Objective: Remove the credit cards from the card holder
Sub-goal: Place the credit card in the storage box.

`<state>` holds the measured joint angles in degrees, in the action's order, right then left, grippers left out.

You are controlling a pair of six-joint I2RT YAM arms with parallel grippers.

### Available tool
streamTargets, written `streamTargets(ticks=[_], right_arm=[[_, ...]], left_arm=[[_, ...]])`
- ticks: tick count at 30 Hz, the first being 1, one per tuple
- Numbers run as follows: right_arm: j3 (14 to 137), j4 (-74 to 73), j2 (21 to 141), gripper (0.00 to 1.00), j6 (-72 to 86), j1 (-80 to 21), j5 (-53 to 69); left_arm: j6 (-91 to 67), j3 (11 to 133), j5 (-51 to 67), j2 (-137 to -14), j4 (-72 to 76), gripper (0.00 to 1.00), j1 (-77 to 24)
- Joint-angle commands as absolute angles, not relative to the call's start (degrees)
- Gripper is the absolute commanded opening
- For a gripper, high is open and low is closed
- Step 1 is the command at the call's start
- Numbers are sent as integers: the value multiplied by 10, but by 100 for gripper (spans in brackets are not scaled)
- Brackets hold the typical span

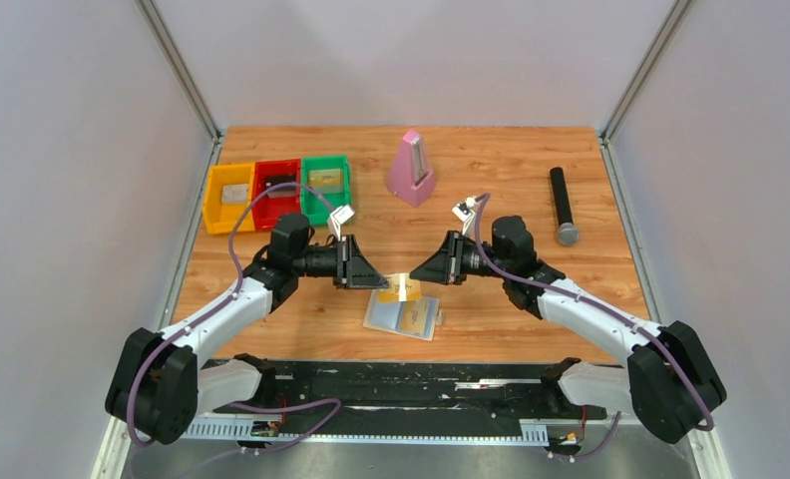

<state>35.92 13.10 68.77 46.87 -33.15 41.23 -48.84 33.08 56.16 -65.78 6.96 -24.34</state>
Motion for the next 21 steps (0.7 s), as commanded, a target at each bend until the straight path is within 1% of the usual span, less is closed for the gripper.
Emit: streamTargets(ticks=[1, 10, 15, 17, 18, 19, 20, 21], right_arm=[[324, 248, 671, 0, 545, -317, 398], [285, 291, 642, 0, 597, -296, 361], [277, 290, 635, 0, 605, -290, 351], [275, 292, 635, 0, 610, -289, 346], [274, 293, 635, 0, 611, -289, 345], [274, 295, 636, 0, 611, -289, 346], [274, 294, 638, 0, 612, -289, 347], [274, 294, 639, 0, 613, -289, 347]], left_arm=[[-536, 340, 562, -652, 141, 39, -244], [-588, 315, 548, -652, 210, 41, -243], [-611, 302, 549, -660, 247, 35, -243], [-617, 300, 549, -663, 257, 30, -243], [-619, 300, 548, -664, 261, 25, -243], [-619, 300, 547, -665, 263, 22, -243], [-619, 301, 545, -666, 266, 13, -243], [-619, 301, 544, -667, 267, 9, -243]])
